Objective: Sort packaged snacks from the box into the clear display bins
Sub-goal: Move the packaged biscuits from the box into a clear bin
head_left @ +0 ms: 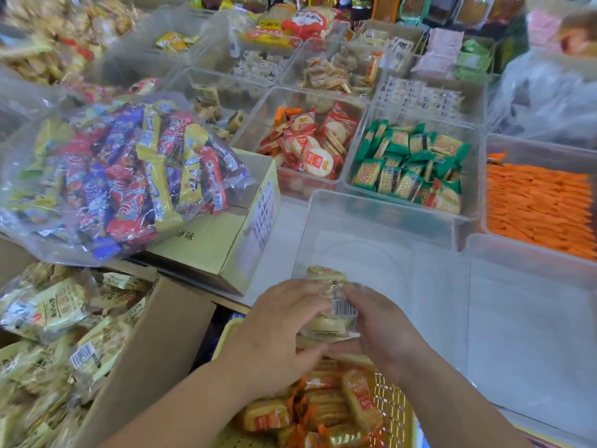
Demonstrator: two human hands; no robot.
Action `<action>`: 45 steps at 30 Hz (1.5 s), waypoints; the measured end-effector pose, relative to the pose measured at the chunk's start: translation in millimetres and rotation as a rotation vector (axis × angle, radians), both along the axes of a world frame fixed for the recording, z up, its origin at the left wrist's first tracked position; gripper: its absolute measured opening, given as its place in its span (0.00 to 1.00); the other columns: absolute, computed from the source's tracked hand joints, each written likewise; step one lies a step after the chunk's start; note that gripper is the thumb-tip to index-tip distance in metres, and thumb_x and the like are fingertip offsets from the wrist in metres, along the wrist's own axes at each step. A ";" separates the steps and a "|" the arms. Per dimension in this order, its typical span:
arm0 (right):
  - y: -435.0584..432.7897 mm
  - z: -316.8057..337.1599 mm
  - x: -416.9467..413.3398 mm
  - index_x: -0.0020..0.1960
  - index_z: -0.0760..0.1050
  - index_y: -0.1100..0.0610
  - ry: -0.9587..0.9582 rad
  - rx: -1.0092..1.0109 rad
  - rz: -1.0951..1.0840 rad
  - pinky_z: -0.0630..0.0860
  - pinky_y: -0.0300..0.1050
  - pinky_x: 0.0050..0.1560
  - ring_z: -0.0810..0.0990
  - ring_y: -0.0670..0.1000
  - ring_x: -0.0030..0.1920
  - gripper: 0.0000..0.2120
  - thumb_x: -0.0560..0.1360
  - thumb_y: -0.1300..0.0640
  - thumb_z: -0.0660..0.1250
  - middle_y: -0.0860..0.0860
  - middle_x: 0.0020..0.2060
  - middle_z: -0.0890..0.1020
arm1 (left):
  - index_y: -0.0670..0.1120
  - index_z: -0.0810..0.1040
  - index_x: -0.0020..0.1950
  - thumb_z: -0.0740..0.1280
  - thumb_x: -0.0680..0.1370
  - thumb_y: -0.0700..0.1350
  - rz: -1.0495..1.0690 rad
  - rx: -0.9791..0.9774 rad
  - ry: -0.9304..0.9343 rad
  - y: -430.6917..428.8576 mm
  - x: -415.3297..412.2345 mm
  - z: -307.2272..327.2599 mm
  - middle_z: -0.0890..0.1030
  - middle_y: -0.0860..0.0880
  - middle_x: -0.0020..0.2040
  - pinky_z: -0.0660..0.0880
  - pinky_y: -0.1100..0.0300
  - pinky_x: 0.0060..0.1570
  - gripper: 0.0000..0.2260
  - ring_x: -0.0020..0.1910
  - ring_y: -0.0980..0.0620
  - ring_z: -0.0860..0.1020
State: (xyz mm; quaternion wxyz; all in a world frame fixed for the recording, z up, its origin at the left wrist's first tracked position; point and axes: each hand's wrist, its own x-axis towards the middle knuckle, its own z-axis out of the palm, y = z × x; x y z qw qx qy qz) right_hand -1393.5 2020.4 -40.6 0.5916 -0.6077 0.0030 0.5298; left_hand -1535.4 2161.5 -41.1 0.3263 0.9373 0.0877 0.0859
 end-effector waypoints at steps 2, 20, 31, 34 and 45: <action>-3.8 -6.4 16.0 0.58 0.80 0.57 -0.102 -0.048 -0.104 0.84 0.58 0.43 0.86 0.60 0.49 0.12 0.84 0.52 0.61 0.60 0.52 0.85 | 0.56 0.73 0.71 0.71 0.74 0.58 0.134 0.016 0.054 5.1 4.3 -6.8 0.73 0.56 0.73 0.65 0.55 0.72 0.26 0.73 0.56 0.66; 86.7 -96.9 109.1 0.75 0.67 0.57 -1.133 -0.546 0.925 0.73 0.54 0.64 0.74 0.64 0.63 0.20 0.83 0.58 0.58 0.61 0.67 0.73 | 0.55 0.34 0.83 0.69 0.79 0.55 0.227 -0.067 0.739 27.7 44.4 -52.0 0.72 0.52 0.71 0.77 0.55 0.60 0.48 0.64 0.51 0.76; 89.3 -114.2 96.8 0.80 0.58 0.50 -0.955 -0.556 1.008 0.74 0.56 0.64 0.75 0.62 0.65 0.23 0.85 0.54 0.51 0.59 0.71 0.72 | 0.56 0.34 0.82 0.68 0.80 0.54 0.233 -0.057 0.720 29.1 44.8 -58.1 0.71 0.53 0.73 0.78 0.54 0.60 0.47 0.63 0.51 0.77; 89.5 -107.8 92.7 0.82 0.53 0.52 -0.926 -0.579 1.032 0.68 0.56 0.71 0.69 0.62 0.72 0.25 0.86 0.52 0.50 0.58 0.77 0.66 | 0.54 0.35 0.83 0.66 0.82 0.55 0.206 -0.059 0.725 29.7 44.4 -51.2 0.67 0.51 0.76 0.75 0.54 0.64 0.44 0.68 0.49 0.75; 98.8 -43.9 0.7 0.73 0.71 0.51 -1.144 -0.318 0.414 0.65 0.50 0.71 0.69 0.55 0.71 0.24 0.80 0.44 0.65 0.51 0.71 0.74 | 0.58 0.71 0.75 0.62 0.81 0.60 0.219 0.020 0.199 24.0 -106.0 17.5 0.66 0.64 0.71 0.59 0.70 0.72 0.23 0.72 0.68 0.61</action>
